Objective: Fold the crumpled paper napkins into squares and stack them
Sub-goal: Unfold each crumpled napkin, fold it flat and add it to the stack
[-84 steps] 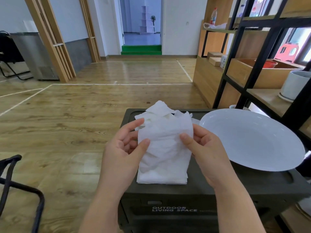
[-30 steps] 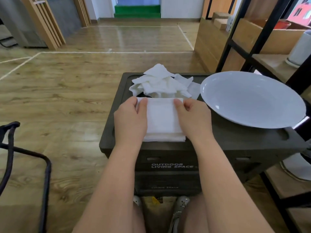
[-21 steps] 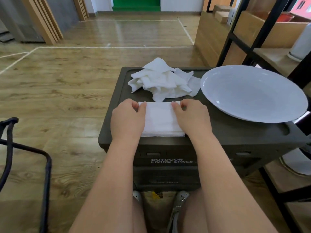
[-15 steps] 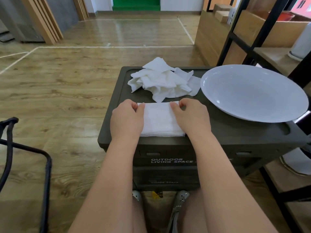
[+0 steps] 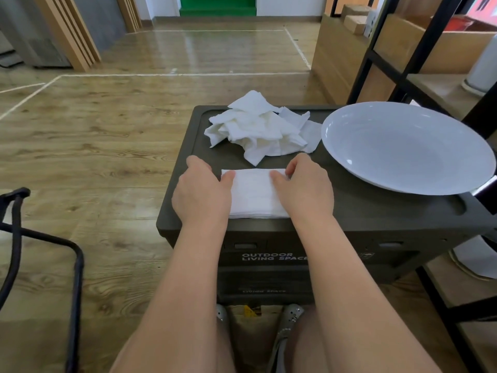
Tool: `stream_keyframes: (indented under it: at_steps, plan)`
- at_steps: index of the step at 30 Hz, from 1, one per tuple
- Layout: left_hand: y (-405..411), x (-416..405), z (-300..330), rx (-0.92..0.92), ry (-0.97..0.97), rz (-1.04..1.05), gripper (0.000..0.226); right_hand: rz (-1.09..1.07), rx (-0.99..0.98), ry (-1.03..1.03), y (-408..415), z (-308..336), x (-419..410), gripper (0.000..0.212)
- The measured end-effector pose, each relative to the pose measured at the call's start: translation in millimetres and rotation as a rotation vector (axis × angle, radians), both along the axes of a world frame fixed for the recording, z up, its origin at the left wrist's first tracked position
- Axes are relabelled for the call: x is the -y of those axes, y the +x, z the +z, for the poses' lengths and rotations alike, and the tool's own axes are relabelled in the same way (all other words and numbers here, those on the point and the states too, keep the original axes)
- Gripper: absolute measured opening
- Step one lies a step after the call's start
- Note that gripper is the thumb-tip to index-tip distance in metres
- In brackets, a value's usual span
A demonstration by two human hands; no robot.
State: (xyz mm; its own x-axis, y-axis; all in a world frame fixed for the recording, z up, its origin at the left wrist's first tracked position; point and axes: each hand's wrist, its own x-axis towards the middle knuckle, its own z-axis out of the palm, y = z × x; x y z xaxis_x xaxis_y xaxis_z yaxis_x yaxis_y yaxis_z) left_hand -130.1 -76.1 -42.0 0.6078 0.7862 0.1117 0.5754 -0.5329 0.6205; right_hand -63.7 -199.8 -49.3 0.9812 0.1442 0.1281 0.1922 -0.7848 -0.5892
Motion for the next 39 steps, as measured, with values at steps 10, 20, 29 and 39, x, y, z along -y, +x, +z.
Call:
stream_keyframes:
  at_steps: [10, 20, 29, 39]
  plan:
    - [15, 8, 4, 0.279, 0.098, -0.325, 0.006, 0.245, 0.267, -0.001, -17, 9, -22, 0.013]
    - [20, 5, -15, 0.064, 0.088, -0.375, 0.013, 0.229, 0.09, -0.121, 3, -5, -16, 0.02]
    - [21, 4, -16, 0.071, 0.06, -0.364, 0.013, 0.241, 0.048, -0.081, 4, -6, -15, 0.02]
    - [35, -2, 0, -0.006, 0.078, -0.404, 0.015, 0.275, -0.049, 0.035, 11, 0, -12, 0.015]
